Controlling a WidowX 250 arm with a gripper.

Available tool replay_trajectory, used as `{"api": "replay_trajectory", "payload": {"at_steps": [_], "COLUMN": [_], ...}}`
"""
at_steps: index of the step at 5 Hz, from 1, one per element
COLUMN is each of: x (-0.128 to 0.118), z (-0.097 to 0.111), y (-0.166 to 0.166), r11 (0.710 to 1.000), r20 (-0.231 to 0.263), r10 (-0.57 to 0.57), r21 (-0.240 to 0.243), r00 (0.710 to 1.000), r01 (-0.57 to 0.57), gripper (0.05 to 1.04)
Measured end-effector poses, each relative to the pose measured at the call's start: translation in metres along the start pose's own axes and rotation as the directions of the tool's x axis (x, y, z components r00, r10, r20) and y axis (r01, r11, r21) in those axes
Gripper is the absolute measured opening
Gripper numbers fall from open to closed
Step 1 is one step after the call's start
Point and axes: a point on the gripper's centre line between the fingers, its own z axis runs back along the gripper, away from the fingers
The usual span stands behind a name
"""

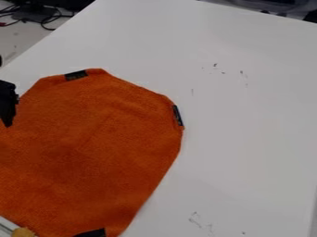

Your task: Fold the cloth half from top right to the bottom left

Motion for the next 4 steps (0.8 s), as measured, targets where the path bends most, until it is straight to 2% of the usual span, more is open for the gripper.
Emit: {"api": "replay_trajectory", "payload": {"at_steps": [1, 2, 4], "x": [-0.004, -0.008, -0.011], "z": [-0.006, -0.009, 0.003], "y": [-0.003, -0.037, -0.123], "r11": [1.000, 0.998, 0.984], "r20": [-0.024, -0.051, -0.006], "r10": [0.002, -0.058, -0.180], "r21": [-0.008, -0.013, 0.009], "r00": [1.000, 0.997, 0.984], "r01": [-0.003, 0.057, 0.180], "gripper": [1.001, 1.001, 1.001]}}
